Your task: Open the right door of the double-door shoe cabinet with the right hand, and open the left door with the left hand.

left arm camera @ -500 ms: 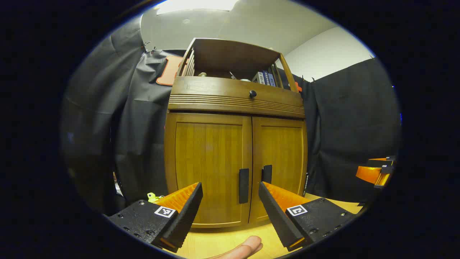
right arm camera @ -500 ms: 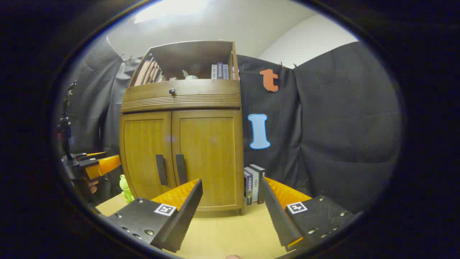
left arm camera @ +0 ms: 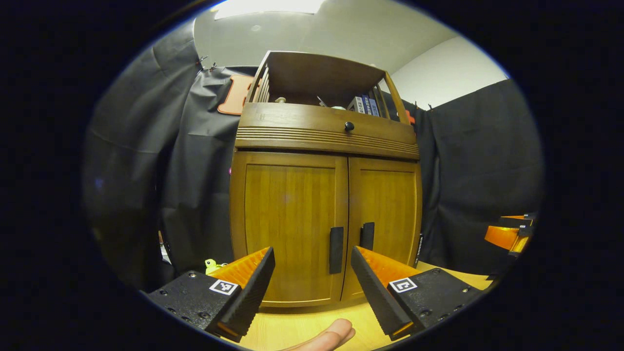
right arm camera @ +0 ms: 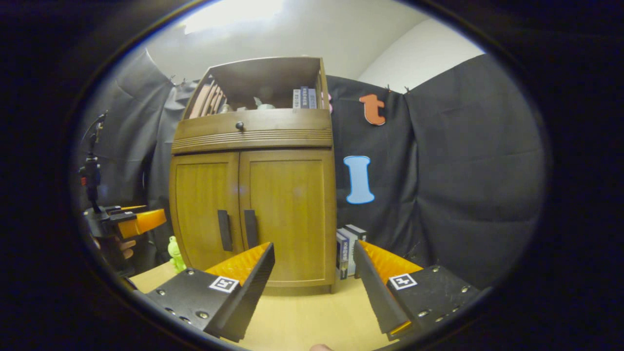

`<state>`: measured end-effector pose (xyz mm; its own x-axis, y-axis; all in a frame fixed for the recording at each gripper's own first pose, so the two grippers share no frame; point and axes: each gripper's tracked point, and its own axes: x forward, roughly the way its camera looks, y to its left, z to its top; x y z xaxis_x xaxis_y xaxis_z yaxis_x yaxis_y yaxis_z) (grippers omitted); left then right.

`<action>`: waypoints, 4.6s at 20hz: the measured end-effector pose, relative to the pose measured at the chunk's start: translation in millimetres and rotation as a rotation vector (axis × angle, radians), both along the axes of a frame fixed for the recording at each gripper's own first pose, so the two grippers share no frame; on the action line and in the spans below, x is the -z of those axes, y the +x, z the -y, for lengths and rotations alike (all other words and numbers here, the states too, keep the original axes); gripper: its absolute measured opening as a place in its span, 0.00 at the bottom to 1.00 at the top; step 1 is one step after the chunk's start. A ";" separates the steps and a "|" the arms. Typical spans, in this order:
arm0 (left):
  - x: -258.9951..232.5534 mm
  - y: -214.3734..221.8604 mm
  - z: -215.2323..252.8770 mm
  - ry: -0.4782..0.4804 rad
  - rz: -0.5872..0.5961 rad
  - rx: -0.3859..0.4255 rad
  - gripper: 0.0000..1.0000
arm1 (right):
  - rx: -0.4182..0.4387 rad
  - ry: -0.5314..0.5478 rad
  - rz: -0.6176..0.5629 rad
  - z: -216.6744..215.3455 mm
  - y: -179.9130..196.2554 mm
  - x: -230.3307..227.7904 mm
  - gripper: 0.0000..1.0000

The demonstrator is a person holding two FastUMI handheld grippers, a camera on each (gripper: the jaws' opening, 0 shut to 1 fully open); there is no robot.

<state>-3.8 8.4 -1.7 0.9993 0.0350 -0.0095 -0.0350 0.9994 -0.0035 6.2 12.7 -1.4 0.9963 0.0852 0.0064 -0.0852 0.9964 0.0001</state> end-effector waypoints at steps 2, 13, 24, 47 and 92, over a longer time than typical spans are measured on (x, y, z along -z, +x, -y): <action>-1.0 -0.7 0.3 -0.001 0.002 0.004 0.99 | -0.015 -0.023 0.001 -8.5 7.3 -0.9 0.94; 3.9 1.5 1.4 -0.017 -0.014 0.010 0.97 | -0.129 -0.074 -0.034 -96.5 91.6 5.4 0.94; 6.9 -6.5 5.2 -0.046 -0.027 0.017 0.96 | -0.046 -0.001 -0.109 -150.3 210.9 34.7 0.94; 32.5 16.7 13.6 -0.014 -0.083 0.008 0.96 | -0.346 -0.020 -0.189 -164.4 175.1 74.2 0.28; 52.1 38.6 18.7 0.011 -0.120 0.005 0.96 | 0.044 -0.013 -0.172 112.1 102.9 48.6 1.00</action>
